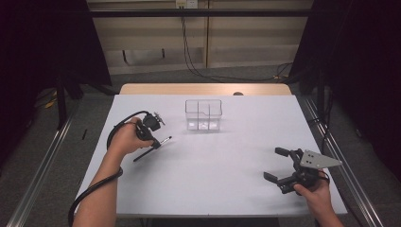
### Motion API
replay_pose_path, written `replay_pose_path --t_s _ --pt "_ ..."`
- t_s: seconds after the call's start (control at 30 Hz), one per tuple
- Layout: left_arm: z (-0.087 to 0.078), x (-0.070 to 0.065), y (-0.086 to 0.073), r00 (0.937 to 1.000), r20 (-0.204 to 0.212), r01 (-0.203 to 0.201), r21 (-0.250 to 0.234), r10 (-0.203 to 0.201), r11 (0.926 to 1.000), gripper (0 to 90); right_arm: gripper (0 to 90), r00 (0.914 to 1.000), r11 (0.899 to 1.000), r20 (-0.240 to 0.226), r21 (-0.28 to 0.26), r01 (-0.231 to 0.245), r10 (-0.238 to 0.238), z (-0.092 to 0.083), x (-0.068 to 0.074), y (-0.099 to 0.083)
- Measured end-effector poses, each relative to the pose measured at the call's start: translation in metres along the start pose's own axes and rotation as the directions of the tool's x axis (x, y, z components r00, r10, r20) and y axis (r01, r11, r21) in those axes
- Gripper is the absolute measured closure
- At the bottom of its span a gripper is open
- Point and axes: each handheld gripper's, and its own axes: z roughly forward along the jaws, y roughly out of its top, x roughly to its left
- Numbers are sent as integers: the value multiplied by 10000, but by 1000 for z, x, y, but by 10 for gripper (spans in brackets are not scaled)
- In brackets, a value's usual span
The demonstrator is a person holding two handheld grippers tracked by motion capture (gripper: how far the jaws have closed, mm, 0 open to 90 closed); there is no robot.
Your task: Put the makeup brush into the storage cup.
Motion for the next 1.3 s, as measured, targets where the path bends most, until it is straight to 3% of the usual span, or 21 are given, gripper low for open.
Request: replay_pose_path --t_s 0.2,0.3,0.33,0.63,0.73,0.97,1.13,1.2,1.3 --pt "-6 4 -7 9992 22 387 -1100 -387 9932 845 0 10000 10000 -8 21 10 -10 0 0 0" --pt "-7 5 -10 9977 52 676 -1648 -677 9840 845 0 10000 10000 -7 21 27 -27 0 1 0" --pt "-8 4 -10 9965 101 838 -1922 -834 9778 845 0 10000 10000 -11 18 30 -30 0 1 0" --pt "-10 7 -15 9942 214 1072 -2628 -1053 9589 845 0 10000 10000 -4 41 11 -11 0 0 0" --pt "-11 7 -16 9925 271 1217 -2940 -1190 9480 845 0 10000 10000 3 45 7 -7 0 0 0" --pt "-14 5 -17 9906 285 1352 -3388 -1335 9311 846 0 10000 10000 13 69 -1 1 1 0 -1" --pt "-17 6 -19 9858 428 1658 -4032 -1624 9000 846 0 10000 10000 26 78 -34 33 1 0 -1" --pt "-19 6 -20 9851 425 1693 -4175 -1669 8928 846 0 10000 10000 35 82 -41 41 1 0 -1" --pt "-21 6 -22 9832 468 1785 -4511 -1765 8745 846 0 10000 10000 80 70 -40 40 1 0 -1"
